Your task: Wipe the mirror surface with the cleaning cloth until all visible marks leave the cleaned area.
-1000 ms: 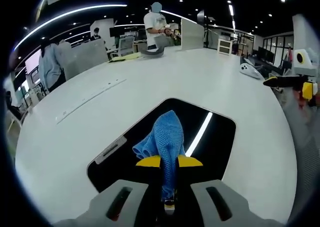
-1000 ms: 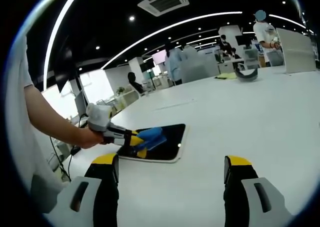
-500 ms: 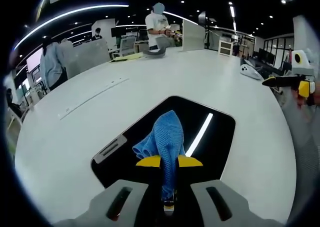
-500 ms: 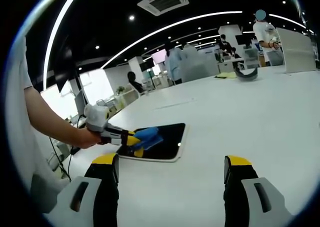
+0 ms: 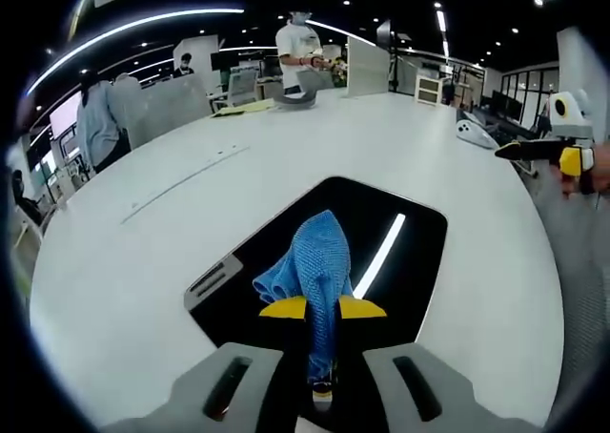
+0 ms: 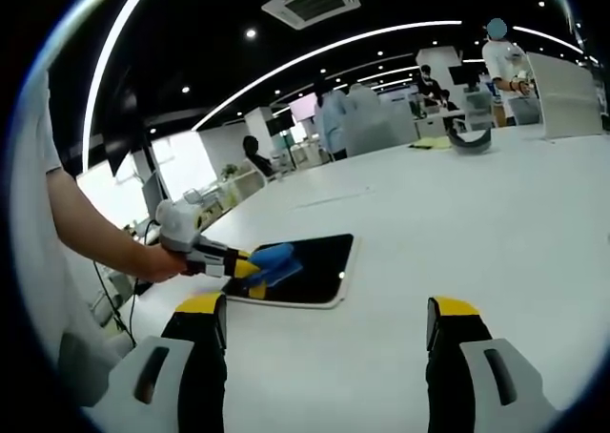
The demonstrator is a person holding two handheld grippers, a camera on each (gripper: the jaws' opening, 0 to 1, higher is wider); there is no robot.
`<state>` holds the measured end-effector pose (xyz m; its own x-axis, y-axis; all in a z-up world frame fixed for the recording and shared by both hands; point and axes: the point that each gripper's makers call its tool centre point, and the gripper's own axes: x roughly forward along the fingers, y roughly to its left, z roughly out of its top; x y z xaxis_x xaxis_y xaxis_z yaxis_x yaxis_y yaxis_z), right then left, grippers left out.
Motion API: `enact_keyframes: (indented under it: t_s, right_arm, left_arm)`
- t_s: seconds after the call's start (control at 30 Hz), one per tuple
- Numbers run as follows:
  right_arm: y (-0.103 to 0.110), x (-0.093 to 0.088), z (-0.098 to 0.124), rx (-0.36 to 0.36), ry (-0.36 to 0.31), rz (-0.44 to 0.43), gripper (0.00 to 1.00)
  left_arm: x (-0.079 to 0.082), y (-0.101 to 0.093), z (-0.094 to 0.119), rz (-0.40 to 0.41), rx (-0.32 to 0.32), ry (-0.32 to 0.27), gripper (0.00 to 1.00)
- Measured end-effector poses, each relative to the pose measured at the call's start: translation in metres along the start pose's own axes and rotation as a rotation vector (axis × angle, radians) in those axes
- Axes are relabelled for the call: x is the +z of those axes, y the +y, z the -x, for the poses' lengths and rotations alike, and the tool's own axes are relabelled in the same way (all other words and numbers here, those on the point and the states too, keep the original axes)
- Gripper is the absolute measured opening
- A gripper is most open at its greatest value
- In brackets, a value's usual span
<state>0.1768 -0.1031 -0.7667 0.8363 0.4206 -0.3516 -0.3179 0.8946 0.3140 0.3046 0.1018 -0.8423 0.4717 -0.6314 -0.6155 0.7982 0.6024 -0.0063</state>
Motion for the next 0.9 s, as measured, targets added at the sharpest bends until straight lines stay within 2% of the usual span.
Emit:
enact_keyframes:
  t_s: [0.9]
  right_arm:
    - [-0.001,0.001,0.000,-0.005,-0.005,0.000,0.85]
  left_arm:
    - [-0.013,0.011,0.017,0.020,0.027,-0.003,0.07]
